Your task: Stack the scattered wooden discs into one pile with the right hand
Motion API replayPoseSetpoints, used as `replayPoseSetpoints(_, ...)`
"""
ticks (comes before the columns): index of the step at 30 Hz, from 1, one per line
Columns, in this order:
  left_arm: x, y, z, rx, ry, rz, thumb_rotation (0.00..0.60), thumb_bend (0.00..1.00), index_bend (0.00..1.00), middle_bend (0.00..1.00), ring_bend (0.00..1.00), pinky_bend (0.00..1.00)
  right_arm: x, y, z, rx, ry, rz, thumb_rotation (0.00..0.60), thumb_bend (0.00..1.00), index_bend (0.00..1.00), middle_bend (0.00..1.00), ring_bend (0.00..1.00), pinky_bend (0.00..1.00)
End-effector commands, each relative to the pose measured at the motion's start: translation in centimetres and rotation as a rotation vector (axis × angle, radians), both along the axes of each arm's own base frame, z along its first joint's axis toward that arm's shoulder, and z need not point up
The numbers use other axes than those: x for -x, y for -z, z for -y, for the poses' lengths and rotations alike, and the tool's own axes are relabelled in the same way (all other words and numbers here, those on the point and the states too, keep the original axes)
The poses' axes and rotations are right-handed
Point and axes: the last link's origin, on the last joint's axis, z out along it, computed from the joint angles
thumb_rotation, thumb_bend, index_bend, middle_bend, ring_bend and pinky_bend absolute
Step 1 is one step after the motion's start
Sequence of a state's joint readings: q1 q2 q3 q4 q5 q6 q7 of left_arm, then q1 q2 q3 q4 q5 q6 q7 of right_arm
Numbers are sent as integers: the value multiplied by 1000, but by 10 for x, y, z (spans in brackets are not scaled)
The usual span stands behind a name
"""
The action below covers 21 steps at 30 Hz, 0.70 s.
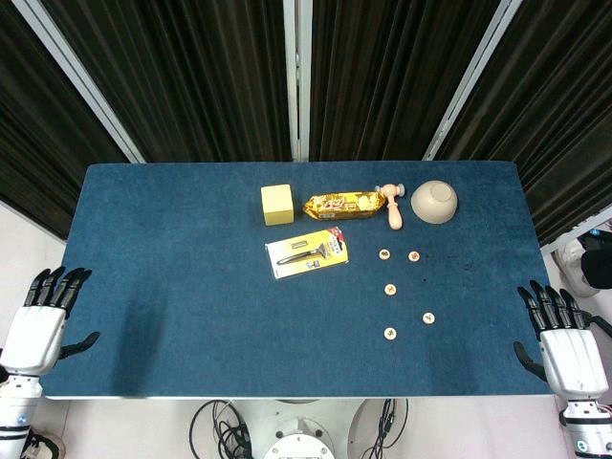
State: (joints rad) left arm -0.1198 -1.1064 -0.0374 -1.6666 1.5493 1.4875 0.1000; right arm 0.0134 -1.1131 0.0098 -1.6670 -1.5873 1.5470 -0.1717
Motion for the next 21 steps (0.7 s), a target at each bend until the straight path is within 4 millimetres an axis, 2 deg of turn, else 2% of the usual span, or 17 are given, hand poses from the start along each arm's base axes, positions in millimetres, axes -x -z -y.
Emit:
replayPoseSetpoints(1, 1, -1, 0, -5, -3, 1, 600, 126, 96, 87, 0, 0, 0, 1, 1, -1, -1, 2, 600, 238, 0, 0, 0, 0)
replayPoseSetpoints(21, -1, -7, 10, -15, -7, 7, 600, 126, 96, 87, 0, 0, -8, 15, 10, -53, -22, -26, 600, 238, 0, 0, 0, 0)
